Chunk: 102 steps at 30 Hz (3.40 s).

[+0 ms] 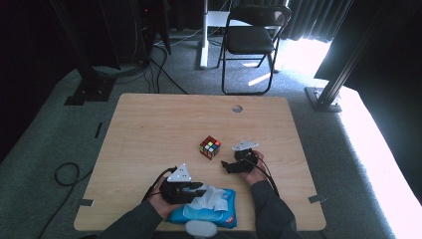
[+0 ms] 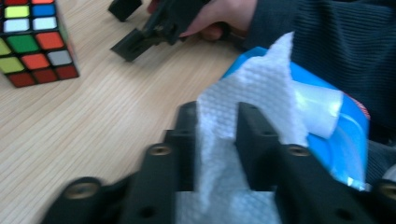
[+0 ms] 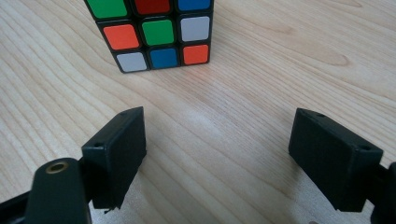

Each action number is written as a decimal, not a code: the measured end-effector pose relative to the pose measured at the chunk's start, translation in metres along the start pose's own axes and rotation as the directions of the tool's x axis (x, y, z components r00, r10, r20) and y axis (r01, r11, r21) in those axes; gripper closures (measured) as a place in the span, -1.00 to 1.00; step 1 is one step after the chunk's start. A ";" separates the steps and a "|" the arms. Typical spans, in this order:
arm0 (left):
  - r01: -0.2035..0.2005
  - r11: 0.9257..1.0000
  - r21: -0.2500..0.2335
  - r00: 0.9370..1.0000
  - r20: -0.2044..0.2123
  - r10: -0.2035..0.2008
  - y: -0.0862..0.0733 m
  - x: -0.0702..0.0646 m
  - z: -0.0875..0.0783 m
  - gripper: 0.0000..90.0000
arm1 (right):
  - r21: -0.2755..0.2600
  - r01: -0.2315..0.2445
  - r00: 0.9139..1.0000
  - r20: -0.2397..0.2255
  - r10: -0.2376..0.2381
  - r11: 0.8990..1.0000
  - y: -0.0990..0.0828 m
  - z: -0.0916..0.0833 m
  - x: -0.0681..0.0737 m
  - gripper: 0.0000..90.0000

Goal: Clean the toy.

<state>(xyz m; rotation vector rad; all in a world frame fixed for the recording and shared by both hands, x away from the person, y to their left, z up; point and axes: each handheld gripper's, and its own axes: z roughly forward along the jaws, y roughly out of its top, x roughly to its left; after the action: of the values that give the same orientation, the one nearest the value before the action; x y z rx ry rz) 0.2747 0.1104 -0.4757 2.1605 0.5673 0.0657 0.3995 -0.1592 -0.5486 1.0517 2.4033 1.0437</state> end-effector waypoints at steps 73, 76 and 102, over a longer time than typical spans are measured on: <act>0.131 0.984 -0.117 0.986 -0.086 -0.141 -0.006 0.033 -0.028 0.97 | -0.001 0.000 1.000 -0.001 0.000 1.000 0.000 0.000 0.000 -0.58; 0.114 0.990 -0.086 0.992 -0.050 -0.119 -0.005 0.026 -0.021 0.92 | -0.001 0.000 1.000 -0.001 0.000 1.000 0.000 0.000 0.000 -0.58; 0.047 0.998 0.035 0.999 -0.023 -0.046 -0.013 0.011 -0.008 0.60 | 0.000 0.000 1.000 0.000 0.000 1.000 0.000 0.000 0.000 -0.58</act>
<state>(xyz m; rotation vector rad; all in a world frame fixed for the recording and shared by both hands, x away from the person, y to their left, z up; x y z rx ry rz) 0.2780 0.1279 -0.4819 2.1819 0.6354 0.0547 0.3996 -0.1592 -0.5486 1.0512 2.4032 1.0440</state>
